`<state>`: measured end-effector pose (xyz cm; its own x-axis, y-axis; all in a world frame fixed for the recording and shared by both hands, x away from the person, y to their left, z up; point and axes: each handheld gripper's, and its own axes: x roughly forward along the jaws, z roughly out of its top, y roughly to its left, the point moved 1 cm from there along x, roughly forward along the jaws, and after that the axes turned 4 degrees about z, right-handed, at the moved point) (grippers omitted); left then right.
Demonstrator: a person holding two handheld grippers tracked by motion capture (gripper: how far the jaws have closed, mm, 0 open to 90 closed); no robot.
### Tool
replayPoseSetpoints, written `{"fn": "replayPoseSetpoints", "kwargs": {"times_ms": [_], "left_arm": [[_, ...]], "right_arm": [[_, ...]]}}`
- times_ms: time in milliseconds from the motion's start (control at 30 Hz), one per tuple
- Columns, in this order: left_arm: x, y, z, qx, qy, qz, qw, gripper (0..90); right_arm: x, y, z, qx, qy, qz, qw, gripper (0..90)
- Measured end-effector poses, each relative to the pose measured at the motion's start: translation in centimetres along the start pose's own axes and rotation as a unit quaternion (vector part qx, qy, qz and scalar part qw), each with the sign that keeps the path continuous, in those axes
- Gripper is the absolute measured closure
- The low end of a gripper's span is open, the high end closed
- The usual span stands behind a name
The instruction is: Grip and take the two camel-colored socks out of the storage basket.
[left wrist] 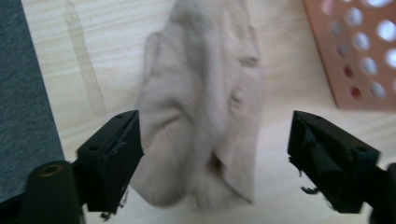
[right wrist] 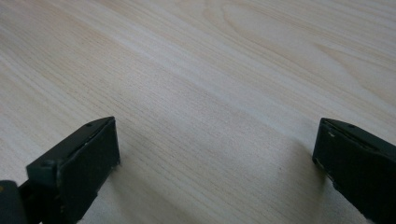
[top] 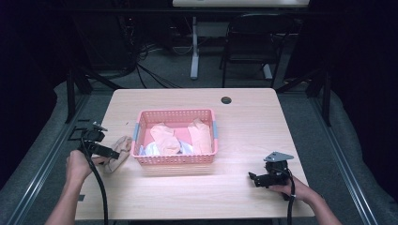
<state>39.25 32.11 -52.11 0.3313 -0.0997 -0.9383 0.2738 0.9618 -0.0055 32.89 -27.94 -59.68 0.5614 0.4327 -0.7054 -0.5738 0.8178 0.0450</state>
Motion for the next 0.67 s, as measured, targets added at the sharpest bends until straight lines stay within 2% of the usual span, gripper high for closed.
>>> {"fn": "replayPoseSetpoints", "kwargs": {"times_ms": [200,233,267,400,433,467,600,667], "left_arm": [[-0.8,-0.5,-3.3,0.003,-0.007,0.009,0.9999,2.2],[-0.8,-0.5,-3.3,0.003,-0.007,0.009,0.9999,1.3],[-0.8,-0.6,-4.5,0.001,-0.004,0.010,0.9999,0.3],[-0.6,-1.0,-6.5,-0.003,-0.008,0.008,0.9999,0.1],[-0.6,-1.0,-6.5,-0.003,-0.008,0.008,0.9999,0.1],[-0.3,-1.1,-7.3,-0.001,-0.004,0.007,1.0000,0.1],[0.3,-1.1,-8.5,-0.005,0.006,0.006,1.0000,0.0],[0.5,-1.0,-8.9,-0.009,0.004,0.007,0.9999,0.0]], "right_arm": [[0.0,0.0,0.0,0.000,0.000,0.000,1.0000,0.0],[0.0,0.0,0.0,0.000,0.000,0.000,1.0000,0.0],[0.0,0.0,0.0,0.000,0.000,0.000,1.0000,0.0],[0.0,0.0,0.0,0.000,0.000,0.000,1.0000,0.0],[0.0,0.0,0.0,0.000,0.000,0.000,1.0000,0.0],[0.0,0.0,0.0,0.000,0.000,0.000,1.0000,0.0],[0.0,0.0,0.0,0.000,0.001,0.000,1.0000,0.0],[0.0,0.0,0.0,0.000,0.000,0.000,1.0000,0.0]]}}
